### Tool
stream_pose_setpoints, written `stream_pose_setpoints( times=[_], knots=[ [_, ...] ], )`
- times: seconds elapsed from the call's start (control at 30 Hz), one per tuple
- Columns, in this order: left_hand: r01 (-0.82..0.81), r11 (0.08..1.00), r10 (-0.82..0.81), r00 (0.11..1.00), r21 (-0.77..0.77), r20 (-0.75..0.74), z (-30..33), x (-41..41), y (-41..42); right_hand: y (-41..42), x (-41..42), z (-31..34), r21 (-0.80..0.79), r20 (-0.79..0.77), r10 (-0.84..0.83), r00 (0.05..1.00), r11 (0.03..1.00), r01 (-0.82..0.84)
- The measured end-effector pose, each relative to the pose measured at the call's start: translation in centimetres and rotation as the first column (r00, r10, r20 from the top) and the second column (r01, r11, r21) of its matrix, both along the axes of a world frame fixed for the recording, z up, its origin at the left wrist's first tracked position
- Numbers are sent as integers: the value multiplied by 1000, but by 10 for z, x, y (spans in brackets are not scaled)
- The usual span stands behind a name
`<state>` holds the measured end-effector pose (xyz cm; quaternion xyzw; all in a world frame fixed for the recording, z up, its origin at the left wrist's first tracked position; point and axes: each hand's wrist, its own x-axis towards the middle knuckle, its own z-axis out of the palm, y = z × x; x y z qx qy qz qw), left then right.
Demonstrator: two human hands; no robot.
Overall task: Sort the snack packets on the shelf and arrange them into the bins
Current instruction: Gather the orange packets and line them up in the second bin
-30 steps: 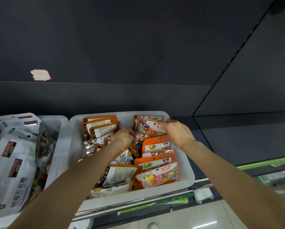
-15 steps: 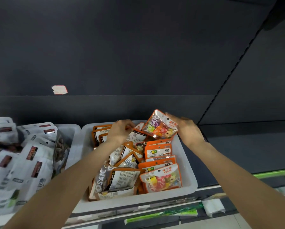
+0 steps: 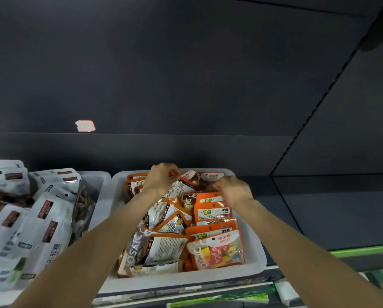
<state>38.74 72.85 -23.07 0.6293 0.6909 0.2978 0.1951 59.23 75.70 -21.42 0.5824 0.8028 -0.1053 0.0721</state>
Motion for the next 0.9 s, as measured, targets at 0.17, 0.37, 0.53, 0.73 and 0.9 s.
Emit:
stream_pose_setpoints(
  times=[0.17,0.37,0.53,0.73,0.9],
  knots=[
    [44,998,-41,997,-43,60,3,-4,1,2,6,-2,122,64,-15,998,992,7],
    [83,996,-80,993,-42,82,5,3,-4,5,-11,1,-63,-309,32,950,997,-54],
    [105,994,-102,990,-21,93,12,11,-1,12,-17,1,10,-254,-23,967,1000,26],
    [-45,996,33,989,-83,-143,9,-6,-4,8,4,-5,2,-127,-124,984,992,125],
    [-19,996,15,999,83,49,14,-8,-1,4,4,-6,67,-240,64,969,997,-49]
  ],
)
